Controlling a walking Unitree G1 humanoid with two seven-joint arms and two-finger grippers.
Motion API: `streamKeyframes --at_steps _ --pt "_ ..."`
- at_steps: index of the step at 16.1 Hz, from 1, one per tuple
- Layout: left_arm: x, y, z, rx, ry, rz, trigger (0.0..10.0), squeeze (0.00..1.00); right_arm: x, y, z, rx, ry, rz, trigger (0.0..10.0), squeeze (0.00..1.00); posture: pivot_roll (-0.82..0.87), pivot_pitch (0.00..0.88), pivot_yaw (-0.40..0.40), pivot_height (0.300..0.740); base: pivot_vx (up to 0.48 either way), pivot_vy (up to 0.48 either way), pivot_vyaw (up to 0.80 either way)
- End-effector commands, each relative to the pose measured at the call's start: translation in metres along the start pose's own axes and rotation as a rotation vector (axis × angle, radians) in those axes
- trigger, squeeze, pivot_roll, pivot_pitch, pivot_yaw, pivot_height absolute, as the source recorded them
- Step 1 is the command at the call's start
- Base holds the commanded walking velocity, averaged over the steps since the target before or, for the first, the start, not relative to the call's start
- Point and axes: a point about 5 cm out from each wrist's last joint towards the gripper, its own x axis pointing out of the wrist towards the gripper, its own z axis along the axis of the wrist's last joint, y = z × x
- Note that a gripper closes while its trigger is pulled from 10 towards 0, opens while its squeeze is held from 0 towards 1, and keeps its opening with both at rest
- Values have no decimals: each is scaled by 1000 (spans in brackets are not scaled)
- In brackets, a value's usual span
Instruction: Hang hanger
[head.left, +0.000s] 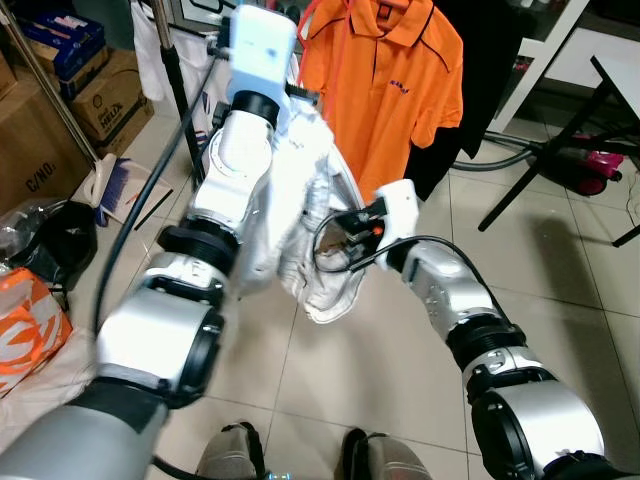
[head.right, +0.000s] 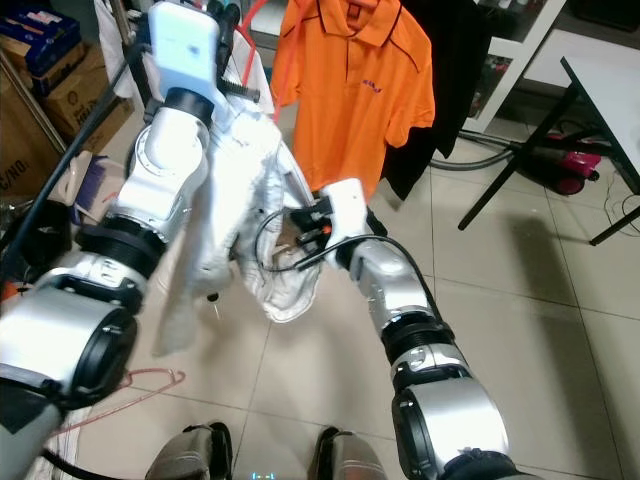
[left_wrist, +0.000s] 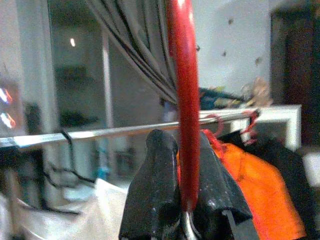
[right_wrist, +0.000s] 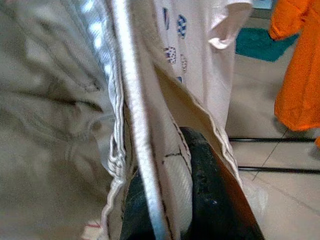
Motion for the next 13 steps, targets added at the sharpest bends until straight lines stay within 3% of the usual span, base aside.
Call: streamKeyframes --at_steps 1,7,13 --pt "19 22 55 -66 -244 89 10000 0 -25 -19 -47 110 162 -104 0 0 -58 149 -89 740 0 0 0" --pt "16 21 57 -162 -265 60 10000 0 -24 -21 -43 44 149 -117 0 0 -51 150 -95 740 0 0 0" --pt "15 19 58 -194 -266 29 10000 0 -24 -22 -42 2 154 -132 0 0 -50 151 -99 740 0 0 0"
